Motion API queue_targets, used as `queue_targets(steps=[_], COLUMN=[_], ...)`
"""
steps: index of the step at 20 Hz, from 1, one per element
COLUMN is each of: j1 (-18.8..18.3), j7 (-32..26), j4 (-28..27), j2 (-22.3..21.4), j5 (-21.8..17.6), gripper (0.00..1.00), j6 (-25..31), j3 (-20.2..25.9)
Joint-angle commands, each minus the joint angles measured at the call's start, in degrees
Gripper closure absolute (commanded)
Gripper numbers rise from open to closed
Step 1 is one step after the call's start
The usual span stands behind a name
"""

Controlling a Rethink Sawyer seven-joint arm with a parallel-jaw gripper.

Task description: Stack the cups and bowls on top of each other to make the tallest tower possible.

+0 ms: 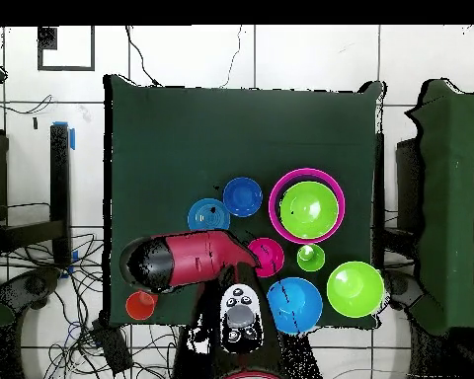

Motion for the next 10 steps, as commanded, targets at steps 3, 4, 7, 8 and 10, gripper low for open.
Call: queue_targets(steps=[3, 4, 7, 8, 10], j1=[5.97, 6.77, 8.96, 9.69, 11.02], j7=[11.99, 12.77, 14.53, 15.17, 16.50], j4=[-5.09, -5.64, -6.23, -6.54, -7.40], j2=[5.56, 6.33, 7.54, 8.02, 9.31], j5=[-1.89, -1.55, 0.31, 0.99, 2.32], gripper=[0.00, 0.00, 0.00, 0.00, 0.00], j6=[-3.65, -3.93, -4.01, -4.14, -4.57], j3=[-5.57, -6.50, -8.34, -8.79, -9.46])
